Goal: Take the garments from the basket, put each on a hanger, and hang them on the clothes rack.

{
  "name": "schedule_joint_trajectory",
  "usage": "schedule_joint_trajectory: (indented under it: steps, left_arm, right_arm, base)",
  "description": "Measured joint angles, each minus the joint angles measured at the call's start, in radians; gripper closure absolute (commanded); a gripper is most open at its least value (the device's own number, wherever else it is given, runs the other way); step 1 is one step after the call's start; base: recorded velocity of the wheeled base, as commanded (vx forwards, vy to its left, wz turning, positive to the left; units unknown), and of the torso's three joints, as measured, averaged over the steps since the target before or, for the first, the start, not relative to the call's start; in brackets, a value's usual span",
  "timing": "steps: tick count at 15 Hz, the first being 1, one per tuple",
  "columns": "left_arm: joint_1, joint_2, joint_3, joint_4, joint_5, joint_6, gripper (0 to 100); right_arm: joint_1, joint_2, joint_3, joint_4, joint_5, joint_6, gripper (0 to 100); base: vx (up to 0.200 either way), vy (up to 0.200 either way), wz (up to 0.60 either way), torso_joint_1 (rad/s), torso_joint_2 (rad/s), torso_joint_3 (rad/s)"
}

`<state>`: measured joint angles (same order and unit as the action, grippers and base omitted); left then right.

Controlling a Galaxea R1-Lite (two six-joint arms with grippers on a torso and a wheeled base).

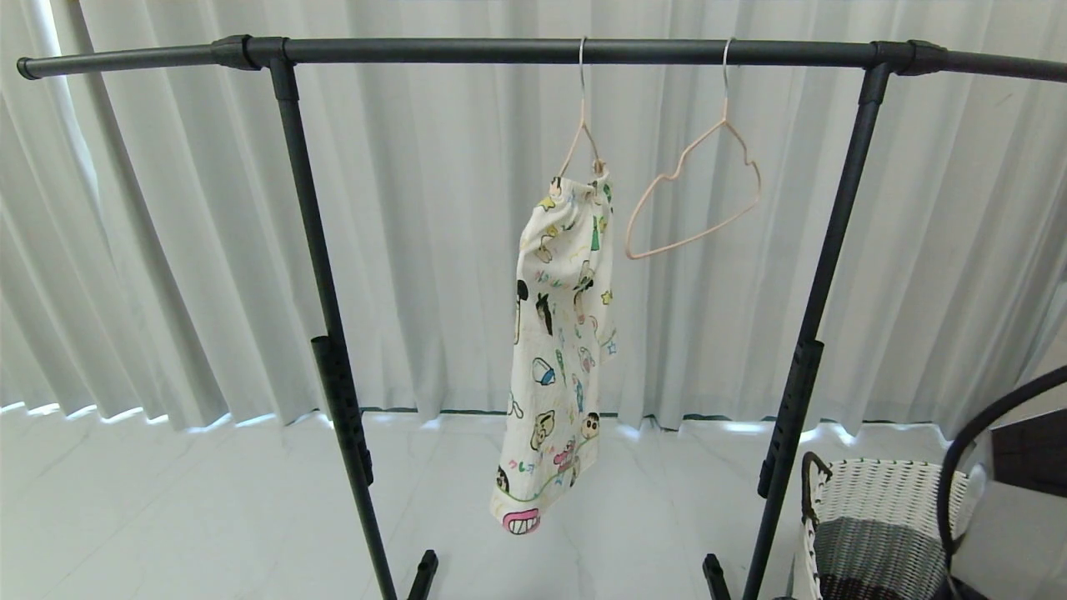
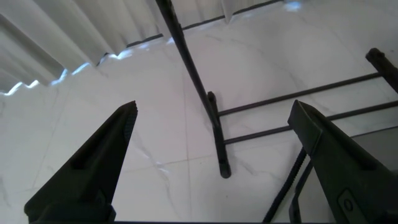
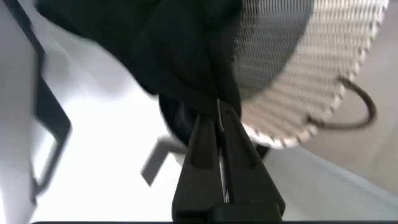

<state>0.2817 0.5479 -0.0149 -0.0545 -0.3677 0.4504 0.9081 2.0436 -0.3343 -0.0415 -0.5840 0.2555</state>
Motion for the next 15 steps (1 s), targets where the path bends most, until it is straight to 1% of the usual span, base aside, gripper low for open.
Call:
schedule_joint_trajectory:
  steps: [1, 2, 3, 4, 5, 7, 8, 9, 10, 11, 12, 13, 14, 15]
  left_arm:
    - [-0.001, 0.008, -0.005, 0.0, -0.008, 0.003, 0]
    - [-0.01, 0.023, -0.011, 0.001, -0.031, 0.005, 0]
    - [-0.029, 0.045, -0.027, 0.0, -0.049, 0.007, 0]
    - [-0.053, 0.071, -0.047, 0.0, -0.057, 0.007, 0]
    - [-0.084, 0.109, -0.077, 0.0, -0.062, 0.004, 0]
    - [-0.124, 0.205, -0.148, -0.001, -0.065, -0.002, 0]
    - [-0.136, 0.259, -0.187, -0.002, -0.066, -0.009, 0]
    - [-0.15, 0.323, -0.236, -0.002, -0.066, -0.028, 0]
    - [-0.165, 0.385, -0.288, -0.003, -0.067, -0.065, 0]
    - [-0.19, 0.446, -0.344, -0.005, -0.065, -0.125, 0]
    - [-0.237, 0.501, -0.393, -0.007, -0.063, -0.184, 0]
    - [-0.287, 0.54, -0.423, -0.006, -0.059, -0.217, 0]
    - [-0.325, 0.563, -0.44, -0.007, -0.059, -0.23, 0]
    - [-0.364, 0.582, -0.45, -0.006, -0.058, -0.235, 0]
  right_arm:
    - [-0.007, -0.051, -0.015, 0.094, 0.007, 0.007, 100]
    - [-0.024, -0.117, -0.051, 0.224, 0.02, 0.016, 100]
    - [-0.051, -0.185, -0.124, 0.359, 0.041, 0.028, 100]
    - [-0.079, -0.238, -0.212, 0.47, 0.06, 0.04, 100]
    - [-0.111, -0.291, -0.329, 0.592, 0.082, 0.054, 100]
    - [-0.163, -0.367, -0.567, 0.787, 0.108, 0.086, 100]
    - [-0.181, -0.392, -0.672, 0.859, 0.117, 0.094, 100]
    - [-0.196, -0.41, -0.774, 0.916, 0.124, 0.101, 100]
    - [-0.206, -0.419, -0.854, 0.947, 0.13, 0.104, 100]
    - [-0.212, -0.42, -0.918, 0.967, 0.132, 0.106, 100]
    - [-0.215, -0.415, -0.973, 0.975, 0.131, 0.106, 100]
    - [-0.217, -0.406, -1.01, 0.978, 0.13, 0.106, 100]
    - [-0.218, -0.397, -1.033, 0.98, 0.129, 0.106, 100]
    - [-0.215, -0.388, -1.062, 0.98, 0.13, 0.107, 100]
  base:
    - [0.0, 0.0, 0.0, 0.0, 0.0, 0.0]
    - [0.0, 0.0, 0.0, 0.0, 0.0, 0.0]
    - [0.0, 0.0, 0.0, 0.0, 0.0, 0.0]
    - [0.0, 0.0, 0.0, 0.0, 0.0, 0.0]
    - [0.0, 0.0, 0.0, 0.0, 0.0, 0.0]
    - [0.0, 0.0, 0.0, 0.0, 0.0, 0.0]
    - [0.0, 0.0, 0.0, 0.0, 0.0, 0.0]
    - [0.0, 0.0, 0.0, 0.0, 0.0, 0.0]
    - [0.0, 0.0, 0.0, 0.0, 0.0, 0.0]
    - [-0.2, 0.0, 0.0, 0.002, 0.0, 0.002]
    - [-0.2, 0.0, 0.0, 0.007, 0.0, -0.002]
    - [-0.2, 0.0, 0.0, 0.017, 0.0, -0.002]
    - [-0.2, 0.0, 0.0, -0.007, 0.0, 0.002]
    - [-0.2, -0.2, 0.0, -0.002, 0.0, 0.002]
